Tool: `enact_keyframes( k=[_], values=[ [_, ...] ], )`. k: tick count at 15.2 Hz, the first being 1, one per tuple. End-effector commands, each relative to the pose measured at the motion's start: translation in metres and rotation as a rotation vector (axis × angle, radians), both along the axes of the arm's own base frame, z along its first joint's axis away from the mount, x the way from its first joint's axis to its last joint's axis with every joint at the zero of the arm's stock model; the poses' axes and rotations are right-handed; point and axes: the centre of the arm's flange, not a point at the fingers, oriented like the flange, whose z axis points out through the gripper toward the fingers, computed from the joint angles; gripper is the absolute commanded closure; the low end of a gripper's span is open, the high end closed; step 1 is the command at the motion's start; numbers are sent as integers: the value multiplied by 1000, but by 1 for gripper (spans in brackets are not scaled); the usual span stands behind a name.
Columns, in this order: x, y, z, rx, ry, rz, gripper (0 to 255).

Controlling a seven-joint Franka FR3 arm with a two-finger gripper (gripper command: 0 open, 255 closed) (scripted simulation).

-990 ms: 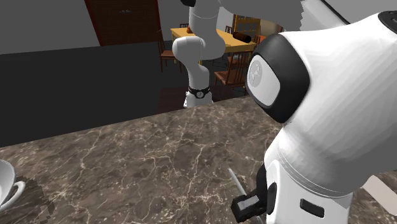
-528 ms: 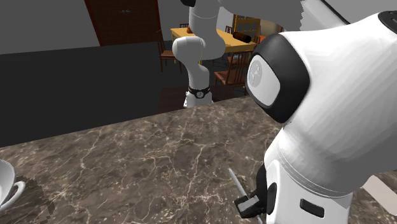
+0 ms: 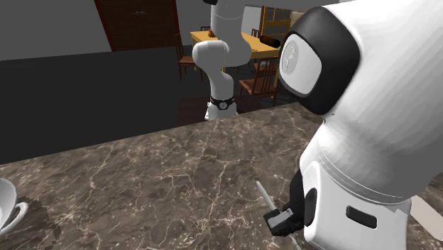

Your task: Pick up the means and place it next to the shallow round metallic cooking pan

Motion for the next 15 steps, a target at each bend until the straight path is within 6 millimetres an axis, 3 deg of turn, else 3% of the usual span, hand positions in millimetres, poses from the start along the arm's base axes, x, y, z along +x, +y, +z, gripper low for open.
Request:
enact_keyframes(
  k=[1, 15],
  values=[
    [1, 1, 11, 0, 0, 0, 255],
    [1, 1, 85, 0, 0, 0, 255]
  ],
)
